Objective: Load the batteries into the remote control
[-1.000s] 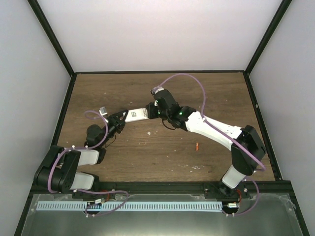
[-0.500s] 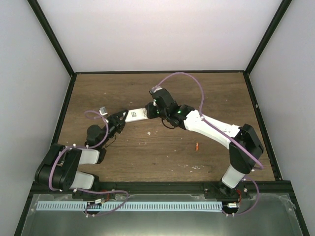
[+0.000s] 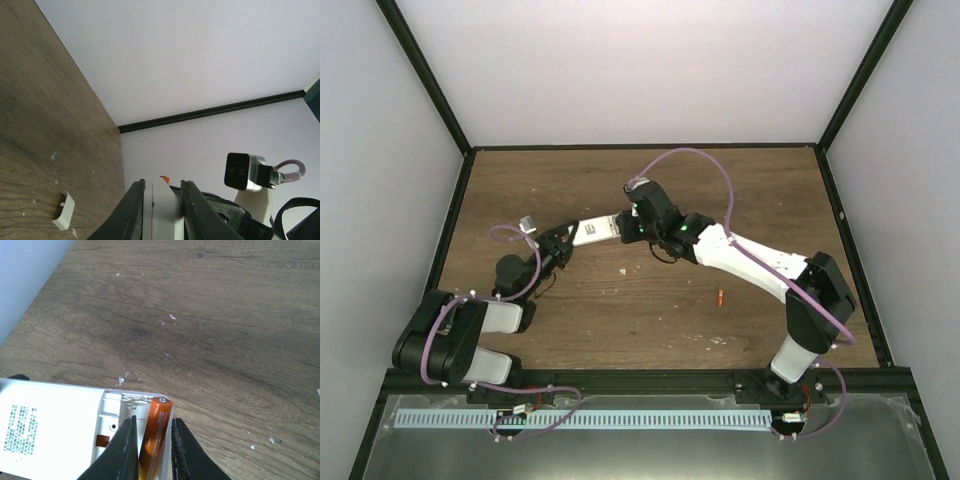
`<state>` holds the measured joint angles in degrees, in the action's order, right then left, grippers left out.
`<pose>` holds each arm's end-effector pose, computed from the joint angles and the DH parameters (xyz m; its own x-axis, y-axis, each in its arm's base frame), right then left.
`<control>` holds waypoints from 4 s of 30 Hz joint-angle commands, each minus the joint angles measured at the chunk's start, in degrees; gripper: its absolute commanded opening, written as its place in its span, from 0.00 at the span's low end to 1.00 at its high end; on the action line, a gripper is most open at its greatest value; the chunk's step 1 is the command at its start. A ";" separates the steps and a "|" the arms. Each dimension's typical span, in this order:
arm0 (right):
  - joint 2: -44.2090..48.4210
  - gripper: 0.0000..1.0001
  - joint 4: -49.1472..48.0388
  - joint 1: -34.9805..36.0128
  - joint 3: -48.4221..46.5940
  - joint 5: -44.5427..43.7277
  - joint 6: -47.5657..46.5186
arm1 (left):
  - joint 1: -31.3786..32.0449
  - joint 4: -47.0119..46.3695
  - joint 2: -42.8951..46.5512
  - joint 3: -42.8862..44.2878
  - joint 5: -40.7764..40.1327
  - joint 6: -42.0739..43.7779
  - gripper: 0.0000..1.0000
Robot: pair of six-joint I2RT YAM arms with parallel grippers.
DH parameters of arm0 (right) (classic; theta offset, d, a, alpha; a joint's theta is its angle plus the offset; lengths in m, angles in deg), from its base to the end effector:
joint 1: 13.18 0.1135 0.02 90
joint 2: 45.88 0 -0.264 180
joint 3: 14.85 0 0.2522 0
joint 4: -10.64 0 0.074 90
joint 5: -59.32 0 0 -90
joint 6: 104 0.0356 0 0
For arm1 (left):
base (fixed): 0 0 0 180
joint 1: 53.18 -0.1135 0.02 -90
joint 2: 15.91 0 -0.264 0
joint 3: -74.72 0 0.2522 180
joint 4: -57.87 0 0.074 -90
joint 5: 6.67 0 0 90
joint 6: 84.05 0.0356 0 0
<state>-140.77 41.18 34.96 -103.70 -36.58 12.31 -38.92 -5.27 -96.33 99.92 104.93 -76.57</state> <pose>0.2571 0.2814 0.2848 -0.6604 -0.0764 -0.7470 -0.4384 0.8469 0.3010 0.2158 -0.0684 0.1814 -0.5601 -0.8088 -0.1792 0.2082 0.0720 -0.9754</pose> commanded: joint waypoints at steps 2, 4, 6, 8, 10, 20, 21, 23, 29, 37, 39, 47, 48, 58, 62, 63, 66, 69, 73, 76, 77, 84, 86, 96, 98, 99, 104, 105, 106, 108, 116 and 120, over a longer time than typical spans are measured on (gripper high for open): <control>0.68 0.13 -1.07 0.55 -1.39 -0.51 -1.54 | 0.02 -3.90 -0.60 -0.18 -0.93 -0.28 0.00; 0.51 0.14 -1.52 0.53 -1.72 0.05 -1.91 | -0.02 -4.08 -0.77 -0.09 -0.82 -0.28 0.00; 0.19 0.15 -1.96 0.51 -2.18 0.93 -2.13 | 0.00 -4.12 -0.95 0.06 -0.78 -0.29 0.00; -0.02 0.15 -2.40 0.54 -2.45 1.81 -2.27 | -0.01 -4.27 -1.05 0.02 -0.78 -0.42 0.00; -0.05 0.16 -2.75 0.55 -2.51 2.39 -2.22 | 0.01 -4.25 -1.05 0.06 -0.80 -0.30 0.00; -0.12 0.18 -2.55 0.55 -3.00 2.42 -2.12 | -0.01 -4.59 -1.23 -0.03 -0.70 -0.47 0.00; 0.05 0.18 -2.15 0.55 -3.00 1.70 -1.91 | 0.00 -4.62 -1.16 -0.03 -0.73 -0.46 0.00; 0.63 0.18 -1.64 0.55 -2.86 0.02 -1.69 | 0.04 -4.72 -1.07 -0.07 -0.71 -0.47 0.00; 3.78 0.30 -1.91 0.40 -4.10 -0.21 -0.82 | -0.02 -5.79 -1.07 -0.08 0.41 -0.43 0.00; 4.57 0.47 0.37 -3.77 -7.66 11.48 5.37 | 0.00 -10.00 -2.07 -0.38 1.79 -1.97 0.00; 4.73 0.48 0.03 -5.72 -6.65 15.74 8.47 | -0.02 -9.67 -1.75 -0.61 1.60 -1.79 0.00; 4.51 0.55 0.03 -11.10 -3.47 26.51 18.68 | 0.01 -7.50 0.98 -1.16 1.33 -1.69 0.00; 4.34 0.56 0.03 -11.40 -3.24 27.44 19.48 | 0.02 -6.93 1.39 -1.14 1.31 -1.61 0.00; 1.36 0.58 -7.07 -11.75 1.46 36.23 24.61 | 0.04 -6.58 1.52 -0.35 1.50 -1.44 0.00; -0.24 0.58 -6.03 -11.75 0.57 36.69 24.24 | -0.01 -6.35 1.75 -0.08 1.40 -1.02 0.00; -0.47 0.58 -6.37 -11.71 0.70 36.80 24.33 | -0.02 -6.32 1.84 -0.06 1.36 -0.98 0.00; -0.64 0.58 -8.02 -11.75 1.27 37.24 25.04 | 0.05 -6.27 1.85 -0.13 1.36 -0.89 0.00; -0.73 0.58 -8.61 -11.75 1.11 37.36 25.32 | 0.00 -6.31 1.70 -0.40 1.35 -0.96 0.00; -0.50 0.57 -9.18 -11.71 1.29 37.24 25.85 | 0.00 -6.86 1.38 -0.46 1.41 -0.90 0.00; -0.01 0.52 -9.75 -11.75 1.42 37.11 26.54 | 0.04 -7.65 0.88 -0.43 1.54 -1.10 0.00; 0.28 0.50 -9.81 -11.75 1.42 37.06 26.72 | 0.00 -8.00 0.62 -0.44 1.56 -1.33 0.00; 0.62 0.44 -10.47 -11.75 1.14 37.58 26.81 | 0.03 -9.30 -0.37 -0.26 1.57 -1.70 0.00; 0.43 0.42 -10.72 -11.75 1.24 37.85 26.92 | -0.02 -9.54 -0.59 -0.18 1.64 -1.71 0.00; 0.76 0.35 -11.49 -11.76 1.41 37.52 28.42 | -0.01 -10.38 -1.40 -0.11 1.94 -1.29 0.00; 0.89 0.35 -11.80 -11.78 1.60 37.47 28.62 | 0.02 -10.46 -1.40 -0.04 2.00 -0.97 0.00; 0.93 0.35 -11.96 -11.80 1.69 37.46 28.81 | -0.02 -10.51 -1.40 -0.09 2.03 -0.79 0.00; 1.19 0.33 -12.46 -11.75 1.87 37.47 29.71 | 0.02 -11.14 -1.58 0.05 2.20 0.17 0.00; 1.27 0.33 -12.54 -11.76 1.81 37.52 29.88 | -0.01 -11.35 -1.70 0.07 2.13 0.41 0.00; 1.30 0.33 -12.62 -11.82 1.77 37.38 30.10 | 0.03 -11.76 -1.84 0.01 2.16 0.48 0.00; 1.48 0.33 -12.86 -11.84 1.79 37.25 30.44 | 0.02 -12.44 -2.15 -0.02 2.16 0.50 0.00; 2.15 0.32 -14.62 -11.99 3.01 37.05 31.79 | 0.03 -14.66 -3.24 -0.46 1.91 0.17 0.00; 2.26 0.30 -14.99 -12.14 3.17 37.26 31.97 | 0.03 -14.92 -3.42 -0.46 1.85 0.23 0.00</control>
<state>-140.97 29.53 22.94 -99.94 -0.53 43.41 -38.95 -14.78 -99.15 99.20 106.53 -77.60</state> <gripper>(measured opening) 0.309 0.172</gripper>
